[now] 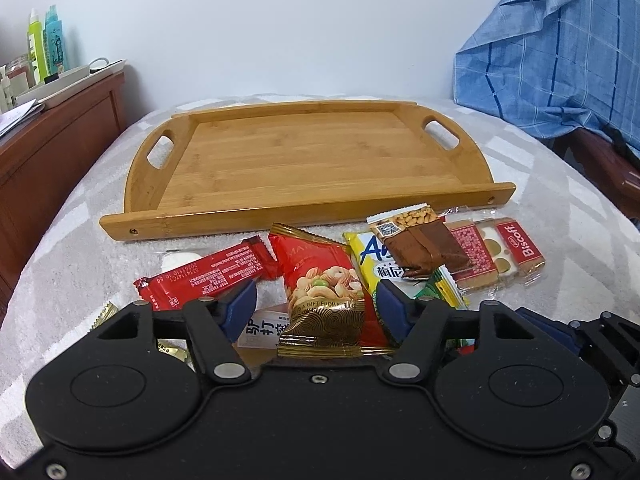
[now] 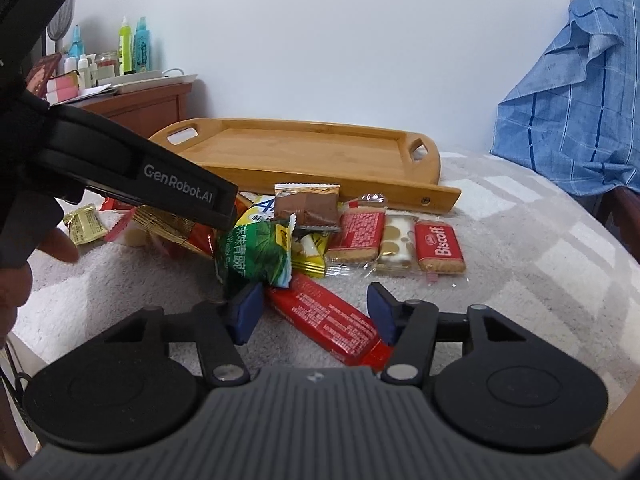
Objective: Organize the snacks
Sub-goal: 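Grasp the red nut bag with the left tool while the right tool grasps the red wafer bar, then lift the red nut bag with the left tool while the right tool carries the red bar to the tray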
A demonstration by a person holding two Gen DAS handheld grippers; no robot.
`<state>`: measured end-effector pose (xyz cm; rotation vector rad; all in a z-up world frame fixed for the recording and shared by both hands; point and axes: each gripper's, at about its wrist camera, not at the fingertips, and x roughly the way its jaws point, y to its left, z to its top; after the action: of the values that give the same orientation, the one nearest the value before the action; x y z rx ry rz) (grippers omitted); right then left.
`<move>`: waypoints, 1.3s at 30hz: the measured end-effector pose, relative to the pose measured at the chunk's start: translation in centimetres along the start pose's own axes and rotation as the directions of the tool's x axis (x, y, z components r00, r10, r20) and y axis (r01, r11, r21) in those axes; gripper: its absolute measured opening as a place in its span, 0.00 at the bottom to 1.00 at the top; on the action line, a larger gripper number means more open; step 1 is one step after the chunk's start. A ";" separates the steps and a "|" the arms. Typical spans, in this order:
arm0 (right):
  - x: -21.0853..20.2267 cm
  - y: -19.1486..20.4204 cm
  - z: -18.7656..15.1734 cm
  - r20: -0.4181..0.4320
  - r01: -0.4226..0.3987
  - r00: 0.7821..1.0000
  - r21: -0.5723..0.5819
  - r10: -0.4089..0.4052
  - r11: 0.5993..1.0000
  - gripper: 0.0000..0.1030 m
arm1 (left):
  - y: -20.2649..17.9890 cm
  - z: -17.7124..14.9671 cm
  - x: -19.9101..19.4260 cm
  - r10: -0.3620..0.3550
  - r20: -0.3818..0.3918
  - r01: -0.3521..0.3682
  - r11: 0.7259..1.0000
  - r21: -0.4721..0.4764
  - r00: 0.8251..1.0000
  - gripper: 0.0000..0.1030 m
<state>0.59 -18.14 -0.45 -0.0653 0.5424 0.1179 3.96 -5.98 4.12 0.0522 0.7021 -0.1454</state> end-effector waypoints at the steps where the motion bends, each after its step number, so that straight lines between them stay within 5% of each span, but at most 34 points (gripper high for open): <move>1: 0.0 0.0 0.0 0.002 -0.001 1.000 0.006 0.001 1.000 0.57 | -0.1 0.0 0.0 0.003 0.000 -0.003 1.000 0.003 1.000 0.57; 4: -0.1 -0.1 -0.1 0.008 -0.003 1.000 0.023 0.003 1.000 0.51 | -0.1 0.1 0.0 -0.018 -0.006 0.018 1.000 0.001 1.000 0.44; 16: -1.1 -1.4 -0.2 0.047 0.082 0.995 0.110 -0.088 0.990 0.32 | 0.0 -0.2 -1.2 -0.006 0.027 0.007 0.999 -0.047 1.000 0.41; 20: -1.0 -1.5 -0.2 0.037 0.083 0.995 0.114 -0.087 0.990 0.37 | 0.2 -0.4 -1.5 -0.023 0.026 0.024 0.998 -0.063 0.999 0.41; 21: -1.0 -1.4 -0.2 0.038 0.082 0.996 0.106 -0.086 0.991 0.51 | 0.2 -0.4 -1.6 -0.025 0.027 0.027 0.998 -0.064 0.999 0.41; 30: -1.2 -1.7 -0.2 -0.006 0.096 0.995 0.123 -0.096 0.988 0.57 | 0.0 -0.9 -1.6 -0.033 0.019 0.034 0.998 -0.059 0.999 0.41; 31: -1.1 -1.7 -0.2 -0.023 0.092 0.996 0.124 -0.090 0.988 0.39 | 0.0 -1.0 -1.6 -0.033 0.018 0.034 0.998 -0.055 0.999 0.41; 39: -1.2 -2.7 0.0 -0.046 0.049 0.998 0.195 -0.041 0.980 0.32 | -0.2 -1.0 -1.4 -0.035 0.025 0.036 0.998 -0.043 0.999 0.42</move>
<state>-0.04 -20.97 0.28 0.1127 0.5919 0.0182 2.18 -5.93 4.27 -0.0035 0.6820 -0.1641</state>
